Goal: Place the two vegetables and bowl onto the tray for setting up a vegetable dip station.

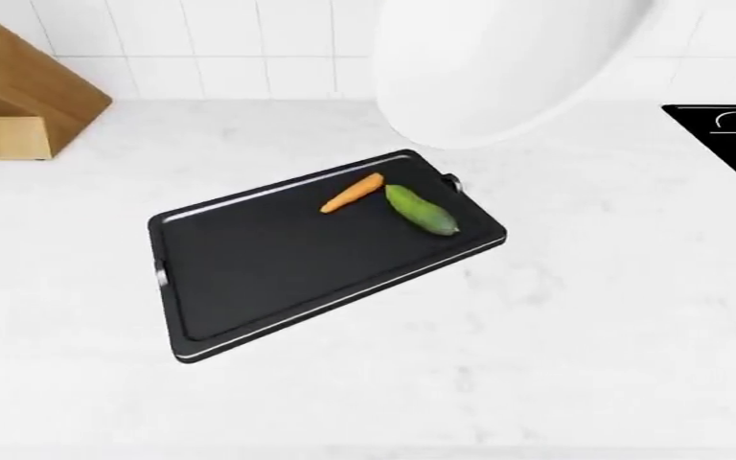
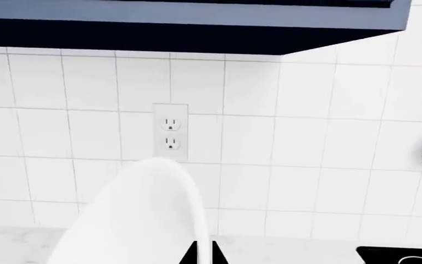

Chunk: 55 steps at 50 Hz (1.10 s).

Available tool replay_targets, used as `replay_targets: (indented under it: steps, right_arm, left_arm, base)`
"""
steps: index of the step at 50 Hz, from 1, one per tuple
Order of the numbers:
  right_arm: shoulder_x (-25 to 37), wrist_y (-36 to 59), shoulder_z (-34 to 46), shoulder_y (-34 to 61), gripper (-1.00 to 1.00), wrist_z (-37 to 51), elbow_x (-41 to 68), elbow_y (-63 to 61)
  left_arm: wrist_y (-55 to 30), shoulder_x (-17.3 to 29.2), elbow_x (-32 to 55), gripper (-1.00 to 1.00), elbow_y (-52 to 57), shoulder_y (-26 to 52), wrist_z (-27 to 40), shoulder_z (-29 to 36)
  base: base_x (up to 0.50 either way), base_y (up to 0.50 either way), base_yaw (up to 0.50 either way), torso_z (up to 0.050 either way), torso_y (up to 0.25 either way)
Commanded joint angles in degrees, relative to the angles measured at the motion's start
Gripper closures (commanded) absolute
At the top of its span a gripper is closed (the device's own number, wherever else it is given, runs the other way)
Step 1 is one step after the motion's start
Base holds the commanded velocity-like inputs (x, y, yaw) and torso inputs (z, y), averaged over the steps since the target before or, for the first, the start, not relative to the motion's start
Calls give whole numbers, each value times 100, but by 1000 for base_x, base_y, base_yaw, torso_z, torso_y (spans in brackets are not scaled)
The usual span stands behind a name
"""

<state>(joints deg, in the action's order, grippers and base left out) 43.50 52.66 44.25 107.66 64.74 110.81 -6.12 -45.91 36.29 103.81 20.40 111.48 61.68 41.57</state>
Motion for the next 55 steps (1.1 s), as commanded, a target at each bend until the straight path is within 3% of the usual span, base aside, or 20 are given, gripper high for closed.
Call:
replay_targets:
  steps: [1, 22, 55]
  right_arm:
    - [4, -5, -34, 27, 100, -4, -55, 9]
    - [13, -133, -80, -51, 100, 3, -70, 16]
    - [-331, -443, 198, -824, 100, -520, -644, 199]
  left_arm:
    - [0, -3, 14, -100, 1, 21, 9, -8]
    - [-4, -10, -9, -100, 0, -2, -3, 9]
    - [-26, 41, 13, -100, 12, 41, 16, -12]
  base:
    - [-1, 500, 0, 0, 0]
    - [-1, 500, 0, 0, 0]
    - [1, 1, 0, 0, 0]
